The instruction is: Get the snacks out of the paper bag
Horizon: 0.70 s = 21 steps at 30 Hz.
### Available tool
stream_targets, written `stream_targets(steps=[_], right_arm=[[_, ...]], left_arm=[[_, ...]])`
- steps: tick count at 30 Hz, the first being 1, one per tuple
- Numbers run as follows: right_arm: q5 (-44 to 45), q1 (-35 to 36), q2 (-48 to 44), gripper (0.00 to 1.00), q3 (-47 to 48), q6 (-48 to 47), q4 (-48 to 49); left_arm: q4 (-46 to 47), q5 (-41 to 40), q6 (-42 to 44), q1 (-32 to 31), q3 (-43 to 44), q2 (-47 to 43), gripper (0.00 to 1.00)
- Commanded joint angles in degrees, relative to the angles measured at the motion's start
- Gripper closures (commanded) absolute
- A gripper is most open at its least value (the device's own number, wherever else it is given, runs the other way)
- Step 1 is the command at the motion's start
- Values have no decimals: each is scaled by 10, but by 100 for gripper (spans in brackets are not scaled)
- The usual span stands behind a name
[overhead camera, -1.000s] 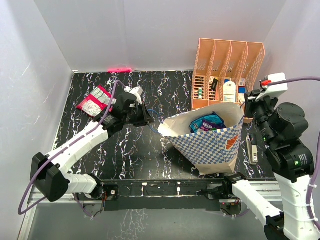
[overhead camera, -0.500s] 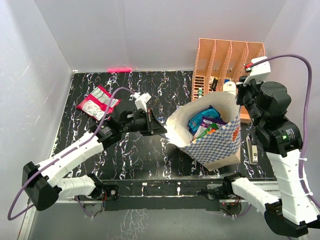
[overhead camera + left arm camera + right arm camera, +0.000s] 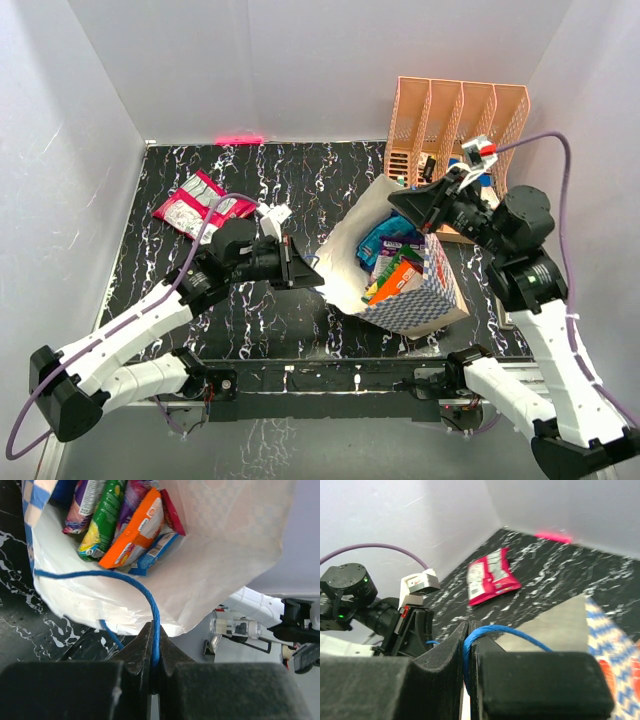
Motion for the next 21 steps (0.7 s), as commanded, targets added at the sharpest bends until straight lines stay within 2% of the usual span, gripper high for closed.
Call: stream_targets(steps=[1,6,10,17,21], right_arm=[[-97,3,7,93,-24,143,173],[-110,3,8,93,-65,204,236],[-135,3,-1,93,-127,284,327],[-143,3,-7,93,-117,241,254],[-120,4,-1,93,-88,210,224]], left_arm=[[45,36,-3,-7,0,-42,100],[103,58,-35,-15,-33,-45,100],[90,50,-26,-25,-37,-41,100],[100,61,-20,-47,-39,-30,100],[80,46,0,-59,-17,-26,100]])
